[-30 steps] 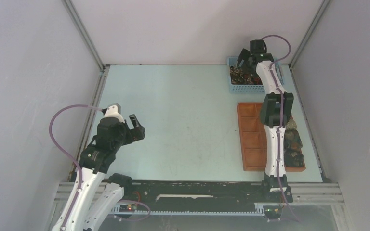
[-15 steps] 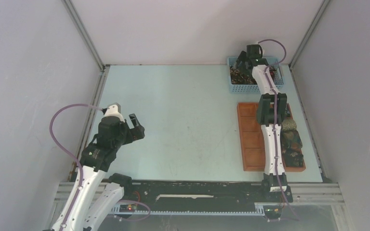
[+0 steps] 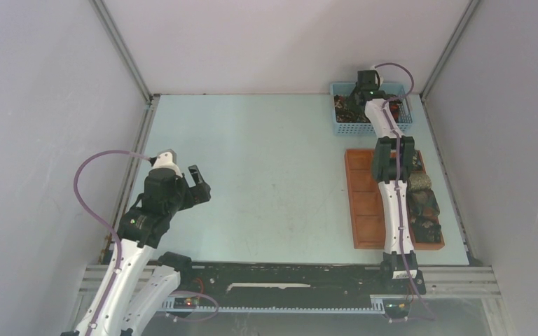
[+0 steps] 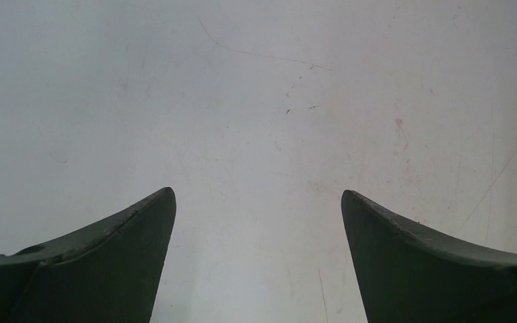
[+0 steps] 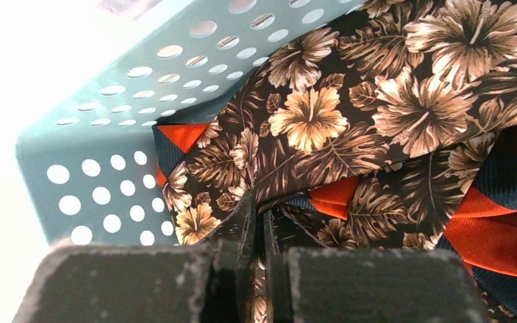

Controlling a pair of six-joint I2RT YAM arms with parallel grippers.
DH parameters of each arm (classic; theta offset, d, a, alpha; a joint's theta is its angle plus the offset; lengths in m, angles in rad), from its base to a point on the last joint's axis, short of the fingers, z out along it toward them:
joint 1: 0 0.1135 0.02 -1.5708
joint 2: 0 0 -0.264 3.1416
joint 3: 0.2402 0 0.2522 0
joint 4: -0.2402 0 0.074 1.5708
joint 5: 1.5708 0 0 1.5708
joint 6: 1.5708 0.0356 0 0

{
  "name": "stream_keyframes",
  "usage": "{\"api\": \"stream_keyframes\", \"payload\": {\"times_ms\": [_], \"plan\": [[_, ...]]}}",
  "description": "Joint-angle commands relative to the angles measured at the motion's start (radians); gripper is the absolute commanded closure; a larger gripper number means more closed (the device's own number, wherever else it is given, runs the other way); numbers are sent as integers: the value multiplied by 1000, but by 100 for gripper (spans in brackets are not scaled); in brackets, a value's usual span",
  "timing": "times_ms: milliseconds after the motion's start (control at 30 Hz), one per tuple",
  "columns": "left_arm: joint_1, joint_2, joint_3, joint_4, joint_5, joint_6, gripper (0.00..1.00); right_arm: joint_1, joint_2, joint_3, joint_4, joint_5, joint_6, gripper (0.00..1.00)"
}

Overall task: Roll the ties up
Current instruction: Pick up the tie from the bin.

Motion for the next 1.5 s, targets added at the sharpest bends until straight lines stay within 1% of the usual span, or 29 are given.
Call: {"api": "stream_keyframes", "payload": {"times_ms": [0, 200, 400, 667, 867, 1167, 1333, 1467], "plan": [[-1, -3, 2, 12, -26, -14, 0, 0, -119, 13, 67, 7, -44, 100], [-1, 4, 3, 10, -22, -14, 0, -1, -232, -6, 60, 17, -86, 100], [-1, -4, 3, 10, -20, -14, 0, 3, -362, -27, 51, -7, -93, 100], [-1, -28, 0, 11, -21, -14, 0, 33, -528, -101, 30, -20, -126, 100], [-1, -33, 1, 11, -21, -16, 0, 55, -605, -117, 10, -85, -131, 100], [-1, -46, 0, 12, -21, -14, 0, 197, -774, -113, 6, -50, -214, 100], [-1, -52, -1, 11, -22, -13, 0, 294, -866, -107, 2, 21, -252, 100], [-1, -55, 1, 11, -23, -14, 0, 413, -924, -105, 5, 112, -319, 100]]}}
